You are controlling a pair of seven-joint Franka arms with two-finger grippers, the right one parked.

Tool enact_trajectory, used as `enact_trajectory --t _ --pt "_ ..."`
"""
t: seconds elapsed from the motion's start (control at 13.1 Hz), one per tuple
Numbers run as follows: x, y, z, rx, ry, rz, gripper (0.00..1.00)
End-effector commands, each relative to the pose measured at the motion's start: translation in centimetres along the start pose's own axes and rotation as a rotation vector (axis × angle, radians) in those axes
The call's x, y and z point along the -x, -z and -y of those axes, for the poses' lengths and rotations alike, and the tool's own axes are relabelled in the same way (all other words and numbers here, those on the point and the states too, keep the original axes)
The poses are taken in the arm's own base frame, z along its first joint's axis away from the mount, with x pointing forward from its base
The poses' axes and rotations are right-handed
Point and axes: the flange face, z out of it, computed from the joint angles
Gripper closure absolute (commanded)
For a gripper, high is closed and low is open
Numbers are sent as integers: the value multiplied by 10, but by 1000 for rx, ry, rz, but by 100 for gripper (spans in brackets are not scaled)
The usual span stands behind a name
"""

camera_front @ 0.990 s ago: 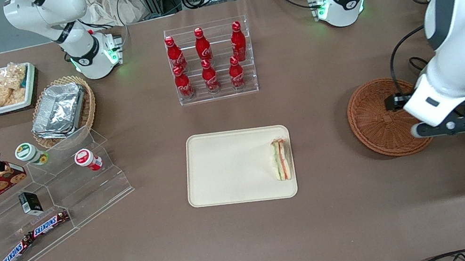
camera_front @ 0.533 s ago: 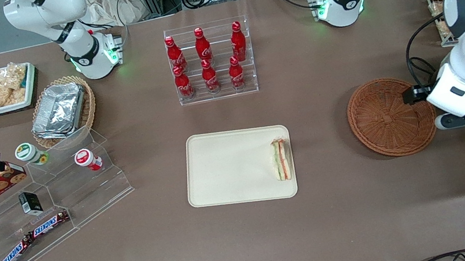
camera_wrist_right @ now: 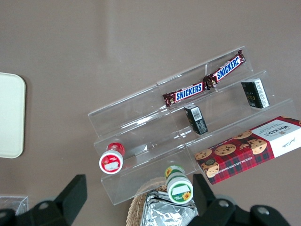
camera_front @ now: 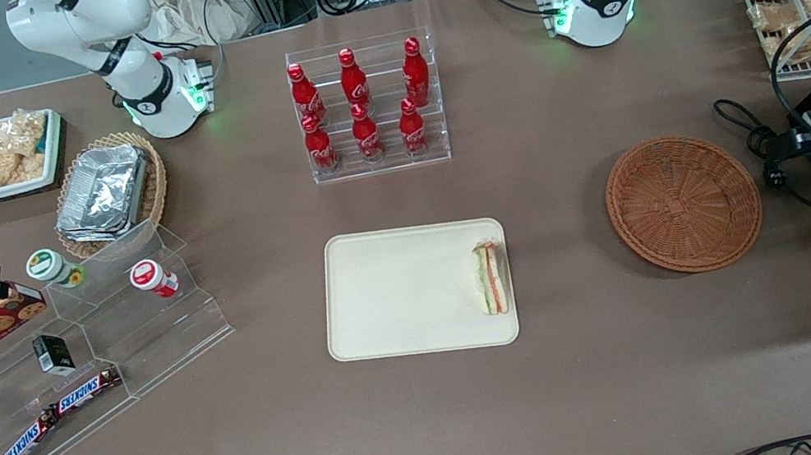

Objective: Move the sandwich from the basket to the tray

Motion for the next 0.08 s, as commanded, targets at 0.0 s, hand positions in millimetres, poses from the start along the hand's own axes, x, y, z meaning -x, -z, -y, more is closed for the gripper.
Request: enact_trajectory --t 0.0 --pt "8 3 -9 5 -8 6 1"
